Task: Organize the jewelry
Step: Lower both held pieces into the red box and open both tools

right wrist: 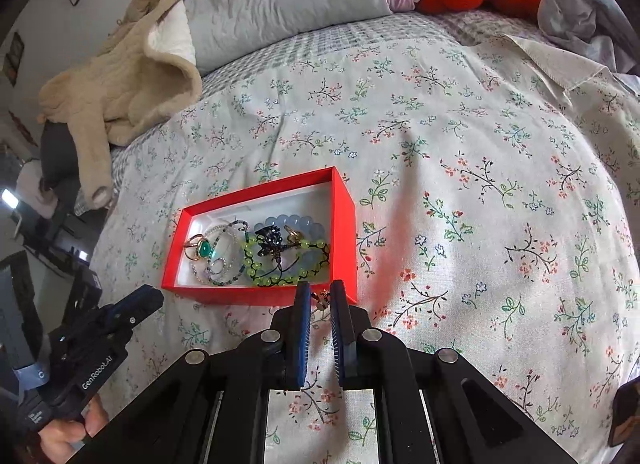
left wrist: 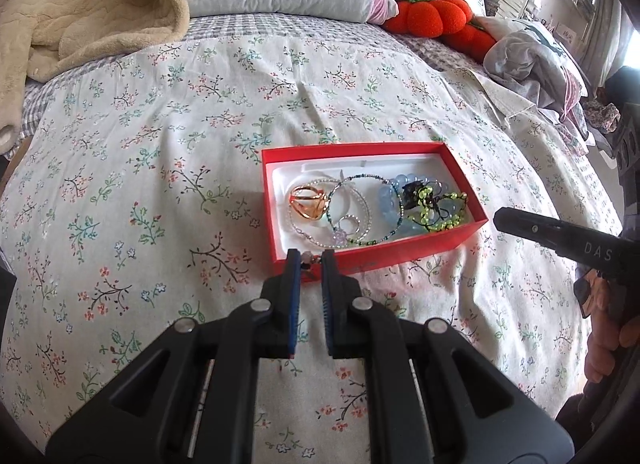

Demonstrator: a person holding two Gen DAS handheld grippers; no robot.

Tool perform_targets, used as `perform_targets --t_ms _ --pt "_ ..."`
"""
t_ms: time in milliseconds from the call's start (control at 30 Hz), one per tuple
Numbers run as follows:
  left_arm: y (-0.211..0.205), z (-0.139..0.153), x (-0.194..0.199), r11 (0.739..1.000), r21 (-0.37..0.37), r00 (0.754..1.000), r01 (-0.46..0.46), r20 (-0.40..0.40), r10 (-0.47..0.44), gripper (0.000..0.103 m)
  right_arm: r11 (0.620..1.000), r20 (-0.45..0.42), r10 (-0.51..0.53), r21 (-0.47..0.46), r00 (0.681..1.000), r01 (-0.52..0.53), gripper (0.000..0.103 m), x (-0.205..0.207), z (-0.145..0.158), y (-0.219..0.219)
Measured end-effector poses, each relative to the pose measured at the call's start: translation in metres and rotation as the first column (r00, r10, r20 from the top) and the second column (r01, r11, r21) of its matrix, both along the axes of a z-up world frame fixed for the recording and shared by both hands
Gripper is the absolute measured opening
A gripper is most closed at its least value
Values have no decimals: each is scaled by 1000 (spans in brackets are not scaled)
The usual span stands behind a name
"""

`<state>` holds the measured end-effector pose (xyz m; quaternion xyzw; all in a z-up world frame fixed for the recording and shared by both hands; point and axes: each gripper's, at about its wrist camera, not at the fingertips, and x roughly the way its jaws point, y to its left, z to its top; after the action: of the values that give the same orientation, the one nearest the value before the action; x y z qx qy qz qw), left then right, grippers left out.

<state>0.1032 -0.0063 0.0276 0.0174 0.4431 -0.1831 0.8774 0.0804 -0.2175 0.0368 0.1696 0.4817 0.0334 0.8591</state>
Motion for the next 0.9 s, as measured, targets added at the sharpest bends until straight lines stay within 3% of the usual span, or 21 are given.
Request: perform_targets --t_ms 167,600,900 --pt "-16 0 9 1000 -22 1000 10 19 -9 11 1000 7 3 -3 1000 -3 10 5 -1 4" --pt "-33 -12 22 1000 1 1000 9 28 -9 12 1000 6 20 -24 1000 -20 10 9 -7 8" --pt "-23 -4 16 999 38 999 -13 34 11 37 998 18 36 -42 999 -36 10 13 -5 12"
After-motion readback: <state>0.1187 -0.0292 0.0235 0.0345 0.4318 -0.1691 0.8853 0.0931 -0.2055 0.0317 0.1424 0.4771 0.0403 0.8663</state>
